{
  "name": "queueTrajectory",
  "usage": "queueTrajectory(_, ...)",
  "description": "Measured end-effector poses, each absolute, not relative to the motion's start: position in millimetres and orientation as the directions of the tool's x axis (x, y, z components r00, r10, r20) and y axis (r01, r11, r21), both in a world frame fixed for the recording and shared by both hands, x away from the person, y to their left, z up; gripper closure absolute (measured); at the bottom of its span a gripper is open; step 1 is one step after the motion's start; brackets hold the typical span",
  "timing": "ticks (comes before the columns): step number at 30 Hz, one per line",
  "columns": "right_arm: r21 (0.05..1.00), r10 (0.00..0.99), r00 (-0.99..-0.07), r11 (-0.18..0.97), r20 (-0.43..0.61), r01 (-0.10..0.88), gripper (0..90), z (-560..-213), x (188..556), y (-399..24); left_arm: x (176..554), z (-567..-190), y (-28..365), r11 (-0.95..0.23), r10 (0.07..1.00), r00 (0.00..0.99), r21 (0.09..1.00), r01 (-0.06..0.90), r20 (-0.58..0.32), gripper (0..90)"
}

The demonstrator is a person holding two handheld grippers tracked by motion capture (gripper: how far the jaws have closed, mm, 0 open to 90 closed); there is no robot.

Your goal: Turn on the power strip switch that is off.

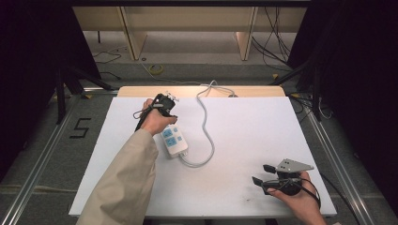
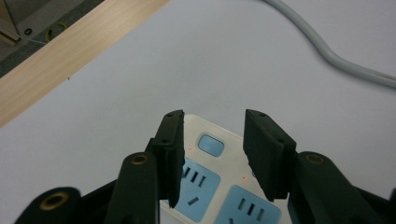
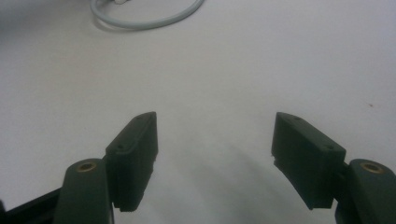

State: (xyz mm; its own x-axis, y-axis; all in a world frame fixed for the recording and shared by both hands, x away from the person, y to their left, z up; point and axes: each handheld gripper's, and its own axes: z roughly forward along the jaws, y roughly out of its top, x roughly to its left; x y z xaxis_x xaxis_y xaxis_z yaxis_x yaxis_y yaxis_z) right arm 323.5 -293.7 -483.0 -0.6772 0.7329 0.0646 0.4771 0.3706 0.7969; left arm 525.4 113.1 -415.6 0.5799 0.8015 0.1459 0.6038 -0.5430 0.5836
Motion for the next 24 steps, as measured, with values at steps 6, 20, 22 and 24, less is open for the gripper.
queueTrajectory(6,0.797,0.733,-0.677,0.371,0.064,0.477,32.4,-482.9,323.5,-293.7,508.2,-408.5,117.4,-0.545,0.784,0.606,0.618,0.567,0.135,46.6)
queueTrajectory(20,0.797,0.734,-0.676,0.37,0.063,0.477,32.4,-483.1,323.5,-293.6,463.1,-408.5,133.4,-0.527,0.771,0.621,0.687,0.5,0.14,32.6)
queueTrajectory(22,0.797,0.735,-0.676,0.37,0.064,0.478,32.4,-483.2,323.4,-293.3,455.8,-411.1,134.9,-0.525,0.769,0.624,0.694,0.493,0.137,31.7)
queueTrajectory(24,0.796,0.735,-0.675,0.371,0.064,0.479,32.4,-483.1,323.2,-293.3,448.8,-414.2,136.4,-0.53,0.763,0.631,0.695,0.485,0.14,30.8)
